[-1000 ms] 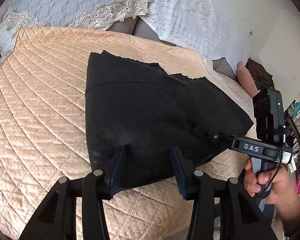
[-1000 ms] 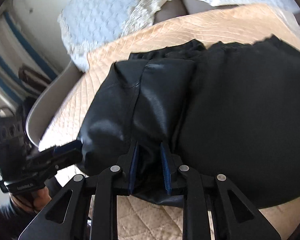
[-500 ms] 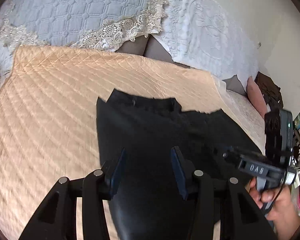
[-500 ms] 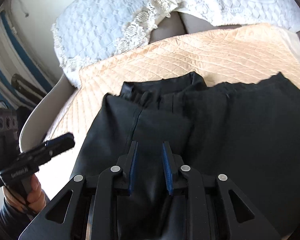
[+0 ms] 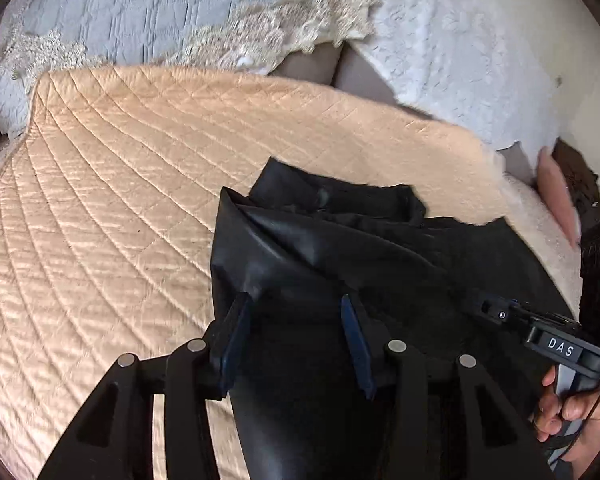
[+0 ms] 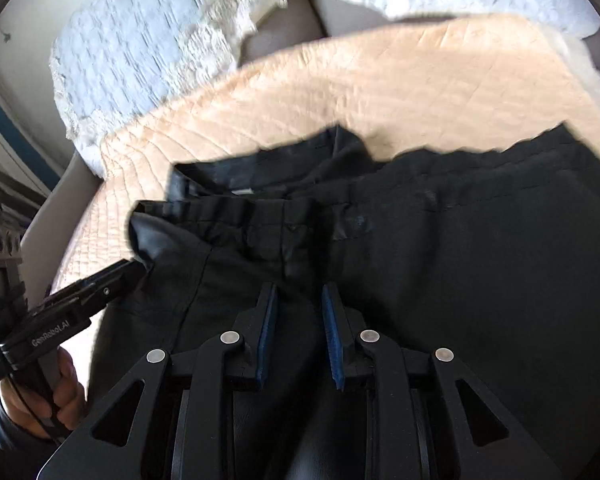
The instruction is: Fold large clothes
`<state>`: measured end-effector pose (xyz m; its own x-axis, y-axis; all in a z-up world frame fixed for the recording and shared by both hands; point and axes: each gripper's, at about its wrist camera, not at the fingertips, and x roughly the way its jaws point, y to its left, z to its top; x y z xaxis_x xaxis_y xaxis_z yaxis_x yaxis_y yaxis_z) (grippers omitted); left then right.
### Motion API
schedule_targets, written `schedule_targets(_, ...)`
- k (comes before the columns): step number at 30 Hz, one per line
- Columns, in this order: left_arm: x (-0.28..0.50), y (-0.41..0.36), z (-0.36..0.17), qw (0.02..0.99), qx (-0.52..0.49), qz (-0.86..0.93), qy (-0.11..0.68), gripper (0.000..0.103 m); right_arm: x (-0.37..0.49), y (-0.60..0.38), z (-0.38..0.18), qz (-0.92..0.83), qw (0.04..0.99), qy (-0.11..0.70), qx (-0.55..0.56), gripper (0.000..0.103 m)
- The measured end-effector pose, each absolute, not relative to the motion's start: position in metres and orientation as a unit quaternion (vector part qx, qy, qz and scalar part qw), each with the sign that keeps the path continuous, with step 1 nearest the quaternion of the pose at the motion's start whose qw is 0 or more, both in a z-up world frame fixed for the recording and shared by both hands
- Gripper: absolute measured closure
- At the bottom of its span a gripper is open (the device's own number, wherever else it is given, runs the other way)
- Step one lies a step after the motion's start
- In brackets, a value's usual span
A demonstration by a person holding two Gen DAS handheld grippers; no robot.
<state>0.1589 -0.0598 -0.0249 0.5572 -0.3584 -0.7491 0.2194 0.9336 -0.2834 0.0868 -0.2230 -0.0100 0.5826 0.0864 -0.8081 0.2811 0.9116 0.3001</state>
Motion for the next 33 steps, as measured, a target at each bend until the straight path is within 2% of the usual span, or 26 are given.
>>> schedule_targets(5,0.090,-0.052,-0.007,0.885,-0.073,-0.199,0.415,0.056,0.029,-0.187,0.017,-0.005,0.883,0.432,0.183,0.078)
schedule_targets(10,0.050,-0.051,-0.026,0.886,-0.060,-0.188,0.420,0.056,0.011,-0.165,-0.013,-0.007,0.869,0.469,0.154,0.078)
schedule_targets(18,0.048,-0.053,-0.028,0.893,-0.059,-0.167,0.414,0.055,0.013,-0.167,-0.019,-0.018,0.872,0.467,0.147,0.080)
schedule_targets(25,0.036,-0.048,-0.015,0.885,-0.064,-0.146,0.437,0.056,-0.003,-0.156,0.015,-0.009,0.888,0.435,0.148,0.079)
schedule_targets(29,0.033,-0.051,-0.024,0.885,-0.050,-0.135,0.443,0.055,0.004,-0.158,-0.008,-0.015,0.870,0.473,0.138,0.078)
schedule_targets(33,0.033,-0.048,-0.025,0.882,-0.058,-0.134,0.447,0.053,0.004,-0.162,-0.009,-0.015,0.870,0.469,0.153,0.078)
